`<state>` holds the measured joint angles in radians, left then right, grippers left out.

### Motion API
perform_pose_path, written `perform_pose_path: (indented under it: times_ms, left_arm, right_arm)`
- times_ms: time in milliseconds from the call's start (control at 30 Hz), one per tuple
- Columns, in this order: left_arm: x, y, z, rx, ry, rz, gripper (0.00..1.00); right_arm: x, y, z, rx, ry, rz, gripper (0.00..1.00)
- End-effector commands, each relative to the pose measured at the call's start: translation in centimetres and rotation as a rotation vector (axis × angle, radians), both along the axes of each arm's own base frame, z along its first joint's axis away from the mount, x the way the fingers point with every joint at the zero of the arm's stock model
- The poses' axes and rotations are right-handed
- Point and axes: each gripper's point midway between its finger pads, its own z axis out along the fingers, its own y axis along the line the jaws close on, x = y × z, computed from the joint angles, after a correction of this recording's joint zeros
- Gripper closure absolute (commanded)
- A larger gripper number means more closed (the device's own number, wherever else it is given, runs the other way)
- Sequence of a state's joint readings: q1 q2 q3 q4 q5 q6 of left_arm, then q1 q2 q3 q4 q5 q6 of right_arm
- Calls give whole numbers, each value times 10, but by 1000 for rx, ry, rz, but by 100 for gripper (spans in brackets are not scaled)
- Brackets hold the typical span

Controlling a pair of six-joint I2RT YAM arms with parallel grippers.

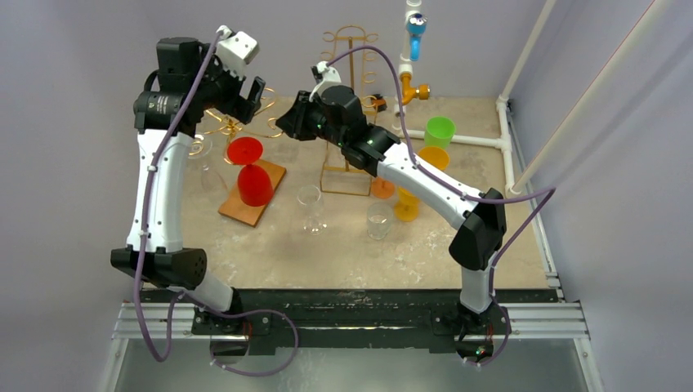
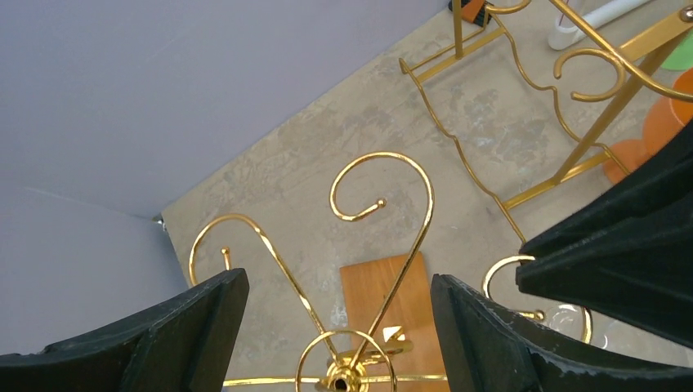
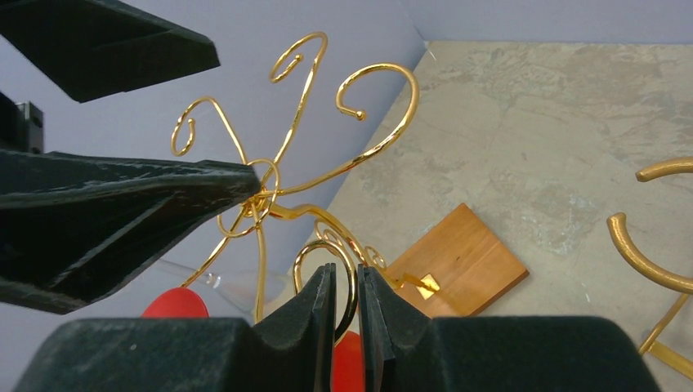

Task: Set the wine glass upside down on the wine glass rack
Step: Adjust the wine rack at the center of the board.

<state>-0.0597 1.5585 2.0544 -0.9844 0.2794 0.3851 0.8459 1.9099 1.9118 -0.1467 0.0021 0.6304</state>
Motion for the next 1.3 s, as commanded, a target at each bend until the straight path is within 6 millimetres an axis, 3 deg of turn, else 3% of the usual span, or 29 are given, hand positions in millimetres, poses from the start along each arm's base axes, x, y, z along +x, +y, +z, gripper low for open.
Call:
perform_pose_path:
  times_ms: [0,133,633,833,1267]
  left_arm:
    - [14,22,-20,30,66,220,13]
    - [21,34,-24,74,72,286,18]
    - [31,30,-42,39,144,305,19]
    - [33,35,-54,72,182,322,41]
    - [35,54,-58,130,161,412,49]
  right_arm:
    - [-14,3,-24,-59,52,24,80]
    - [-15,0,-25,-61,51,8,80]
    - [-25,-8,-25,-52,55,-10,81]
    - [-29,-6,-28,-45,65,-23,81]
    - [-30,-4,-25,-39,60,-20,81]
